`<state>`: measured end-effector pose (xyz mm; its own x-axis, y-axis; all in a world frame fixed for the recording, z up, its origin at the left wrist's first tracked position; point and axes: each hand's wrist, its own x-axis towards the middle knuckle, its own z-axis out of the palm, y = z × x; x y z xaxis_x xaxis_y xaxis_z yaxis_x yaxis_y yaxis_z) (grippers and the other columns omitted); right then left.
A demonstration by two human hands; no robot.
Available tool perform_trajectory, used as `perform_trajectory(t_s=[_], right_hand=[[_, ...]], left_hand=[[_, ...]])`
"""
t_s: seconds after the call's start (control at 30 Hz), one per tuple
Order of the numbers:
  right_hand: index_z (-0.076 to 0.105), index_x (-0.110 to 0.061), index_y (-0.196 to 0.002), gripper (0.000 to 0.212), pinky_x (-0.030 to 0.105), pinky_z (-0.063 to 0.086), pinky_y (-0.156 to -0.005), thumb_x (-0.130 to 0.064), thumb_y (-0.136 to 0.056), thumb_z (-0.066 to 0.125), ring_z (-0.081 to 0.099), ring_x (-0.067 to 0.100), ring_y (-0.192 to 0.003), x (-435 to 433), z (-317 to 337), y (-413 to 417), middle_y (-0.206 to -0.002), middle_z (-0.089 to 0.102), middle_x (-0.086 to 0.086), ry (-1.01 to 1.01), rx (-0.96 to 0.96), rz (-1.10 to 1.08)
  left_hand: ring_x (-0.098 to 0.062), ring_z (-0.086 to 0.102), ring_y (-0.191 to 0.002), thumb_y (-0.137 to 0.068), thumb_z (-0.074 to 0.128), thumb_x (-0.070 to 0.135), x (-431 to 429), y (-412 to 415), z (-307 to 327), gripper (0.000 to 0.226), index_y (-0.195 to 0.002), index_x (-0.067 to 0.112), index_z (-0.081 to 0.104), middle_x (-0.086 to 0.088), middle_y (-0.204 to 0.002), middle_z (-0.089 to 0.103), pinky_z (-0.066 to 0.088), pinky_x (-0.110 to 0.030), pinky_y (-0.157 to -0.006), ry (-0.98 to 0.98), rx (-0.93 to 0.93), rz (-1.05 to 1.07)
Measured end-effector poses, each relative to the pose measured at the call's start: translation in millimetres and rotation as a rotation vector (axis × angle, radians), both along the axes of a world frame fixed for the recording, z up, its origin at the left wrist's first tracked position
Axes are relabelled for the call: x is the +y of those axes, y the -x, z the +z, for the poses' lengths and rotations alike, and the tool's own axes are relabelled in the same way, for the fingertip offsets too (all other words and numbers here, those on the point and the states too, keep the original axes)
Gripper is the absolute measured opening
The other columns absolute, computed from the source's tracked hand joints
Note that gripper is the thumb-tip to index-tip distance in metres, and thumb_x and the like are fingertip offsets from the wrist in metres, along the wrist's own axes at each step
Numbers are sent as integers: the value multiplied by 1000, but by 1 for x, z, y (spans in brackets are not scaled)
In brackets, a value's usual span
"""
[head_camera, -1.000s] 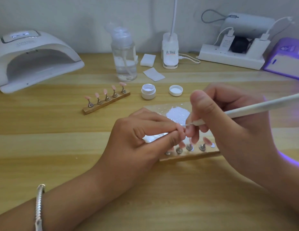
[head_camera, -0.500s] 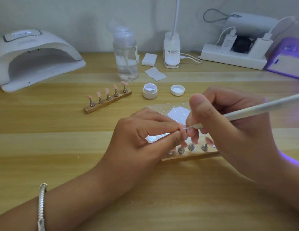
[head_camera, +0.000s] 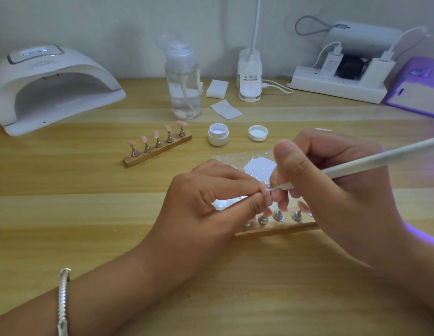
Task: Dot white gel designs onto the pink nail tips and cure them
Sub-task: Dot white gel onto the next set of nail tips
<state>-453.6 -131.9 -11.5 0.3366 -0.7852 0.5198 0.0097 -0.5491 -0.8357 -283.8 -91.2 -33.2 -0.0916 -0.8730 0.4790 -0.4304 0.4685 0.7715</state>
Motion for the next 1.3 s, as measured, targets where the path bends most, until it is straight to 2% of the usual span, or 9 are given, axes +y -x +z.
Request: perform_trajectory(t_s=[0.23, 0.47, 0.6, 0.77, 0.87, 0.97, 1.1, 1.23, 1.3], right_hand=[[56, -5, -64, 36, 13, 41, -45, -17, -97, 59, 58, 9, -46, -1, -2, 1, -56, 60, 0, 19, 25, -16], [53, -15, -61, 35, 24, 44, -47, -26, -94, 57, 54, 18, -45, -5, 7, 3, -51, 55, -7, -44, -90, -21], [53, -15, -60, 36, 19, 41, -50, -27, -93, 60, 47, 15, -46, -15, 10, 7, -51, 49, -1, -42, -134, -61], [58, -13, -62, 40, 18, 38, -50, -41, -87, 72, 46, 9, -49, -34, 3, 17, -52, 52, 6, -38, 16, -218], [69, -16, -68, 42, 11, 43, -55, -51, -89, 59, 54, 1, -55, -43, -8, 24, -58, 61, -2, -104, 167, -290], [73, -19, -69, 48, 23, 53, -50, -54, -93, 50, 59, 3, -56, -47, -15, 27, -60, 63, -5, -200, 204, -296], [69, -22, -68, 45, 32, 51, -48, -55, -93, 51, 52, 5, -50, -51, -19, 25, -53, 55, -6, -143, 277, -276], [68, -22, -67, 41, 17, 43, -47, -50, -93, 54, 53, 4, -44, -53, -22, 24, -50, 56, -7, -143, 292, -231], [68, -22, -67, 41, 15, 43, -49, -49, -93, 53, 54, 4, -46, -53, -22, 24, -52, 56, -7, -138, 270, -230]], left_hand=[[-11, 67, -89, -82, 74, 27, 0, 0, 0, 9, -88, 31, 80, 19, -89, 74, 51, -28, -78, 6, -7, -4], [-9, 66, -93, -84, 74, 24, 0, 0, -1, 7, -83, 25, 81, 23, -90, 74, 49, -20, -81, -23, 26, -16], [-8, 66, -95, -84, 74, 26, 1, 0, 1, 8, -81, 29, 80, 25, -90, 73, 47, -17, -82, -47, 43, -21], [-13, 65, -96, -83, 74, 30, 1, 0, 1, 8, -84, 34, 80, 23, -87, 73, 48, -21, -83, -76, 62, -18], [-15, 65, -96, -82, 74, 32, 0, 0, 1, 10, -90, 37, 78, 21, -86, 73, 49, -24, -83, -83, 64, -23], [-14, 65, -95, -81, 74, 33, 0, -1, 1, 11, -89, 39, 78, 20, -84, 73, 48, -21, -82, -85, 62, -16], [-8, 64, -90, -80, 75, 32, 0, -1, 2, 10, -86, 39, 78, 22, -83, 73, 40, -9, -75, -85, 56, 7], [-5, 62, -88, -81, 74, 33, 0, -1, 4, 8, -84, 39, 78, 24, -85, 73, 38, -7, -73, -83, 44, 15], [-5, 62, -88, -81, 74, 33, 0, -1, 4, 7, -82, 38, 79, 24, -86, 73, 38, -7, -74, -81, 40, 14]])
